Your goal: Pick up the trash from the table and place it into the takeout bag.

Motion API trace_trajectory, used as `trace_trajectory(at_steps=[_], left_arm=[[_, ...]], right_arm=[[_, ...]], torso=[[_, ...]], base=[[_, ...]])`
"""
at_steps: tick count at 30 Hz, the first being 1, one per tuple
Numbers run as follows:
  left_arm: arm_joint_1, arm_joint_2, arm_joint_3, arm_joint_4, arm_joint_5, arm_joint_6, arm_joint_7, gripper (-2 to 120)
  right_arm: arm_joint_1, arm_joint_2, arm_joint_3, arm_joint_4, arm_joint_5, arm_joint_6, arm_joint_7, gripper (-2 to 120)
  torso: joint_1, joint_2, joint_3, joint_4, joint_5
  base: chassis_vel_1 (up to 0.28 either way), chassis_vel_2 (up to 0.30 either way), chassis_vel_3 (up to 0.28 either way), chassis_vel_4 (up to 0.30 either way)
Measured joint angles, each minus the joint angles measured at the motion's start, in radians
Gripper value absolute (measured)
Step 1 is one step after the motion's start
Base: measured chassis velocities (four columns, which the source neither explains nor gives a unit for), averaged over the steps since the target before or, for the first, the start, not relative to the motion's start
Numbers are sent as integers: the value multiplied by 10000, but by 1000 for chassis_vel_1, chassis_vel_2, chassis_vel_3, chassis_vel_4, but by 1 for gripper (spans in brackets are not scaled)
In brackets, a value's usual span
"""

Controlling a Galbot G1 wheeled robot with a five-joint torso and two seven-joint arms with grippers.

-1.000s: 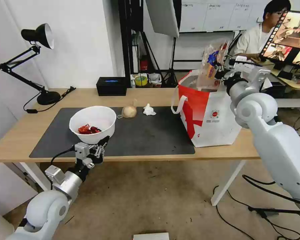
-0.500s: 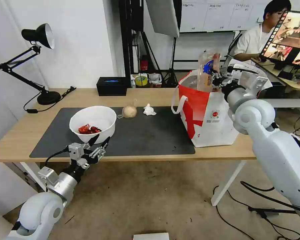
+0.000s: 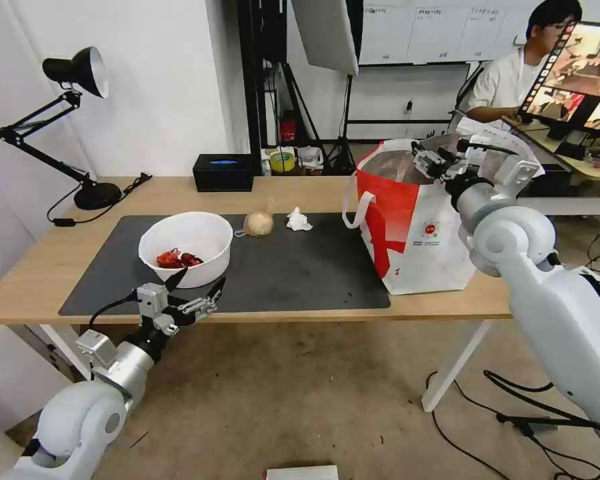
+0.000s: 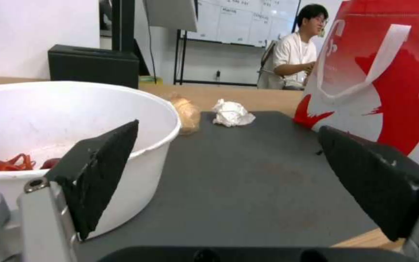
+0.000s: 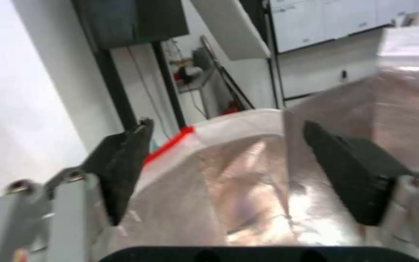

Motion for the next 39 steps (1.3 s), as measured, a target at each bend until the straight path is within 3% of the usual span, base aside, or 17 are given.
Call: trace_trajectory(at_steps=[4, 12, 14, 16, 18, 22, 29, 33, 39], left_arm=[[132, -73, -120, -69, -26, 1, -6, 100], [414, -149, -448, -202, -41, -41, -12, 100], [561, -160, -640, -202, 164, -153, -12, 100], [576, -165, -660, -193, 200, -178, -10, 100], [609, -211, -675, -6, 443, -304, -96, 100], [574, -267, -575, 170, 653, -451, -180, 100], [888, -495, -855, 224, 1094, -679, -398, 100], [1105, -773, -981, 237, 1327, -711, -621, 100], [1332, -1001, -1078, 274, 1555, -710, -820, 100]], right_arm=[[197, -74, -16, 244, 161, 178, -400, 99], [244, -331, -272, 930, 181, 429, -1834, 100], [-122, -627, -522, 1514, -221, 539, -2933, 100], [-199, -673, -560, 1597, -316, 558, -3046, 100], [-1184, -1108, -587, 2369, -1006, 744, -3590, 100], [-2382, -1443, -359, 2921, -1586, 951, -3764, 100], [-4332, -1535, -101, 3321, -2678, 1889, -3688, 100], [-6457, -1179, 269, 3269, -3566, 2920, -3207, 100], [-7823, -791, 465, 3135, -4236, 3673, -2785, 100]], torso=[[0, 0, 0, 0, -2], [0, 0, -1, 2, -2], [0, 1, -1, 1, -2], [-1, 0, -1, 1, -2], [0, 1, -1, 3, -3], [0, 0, -1, -9, 3], [-1, 1, -1, 2, -4], [-1, 1, -1, 0, -2], [-2, 1, -1, -1, -1]], base=[[0, 0, 0, 0], [0, 0, 0, 0], [0, 0, 0, 0], [0, 0, 0, 0], [0, 0, 0, 0], [0, 0, 0, 0], [0, 0, 0, 0], [0, 0, 0, 0], [0, 0, 0, 0]])
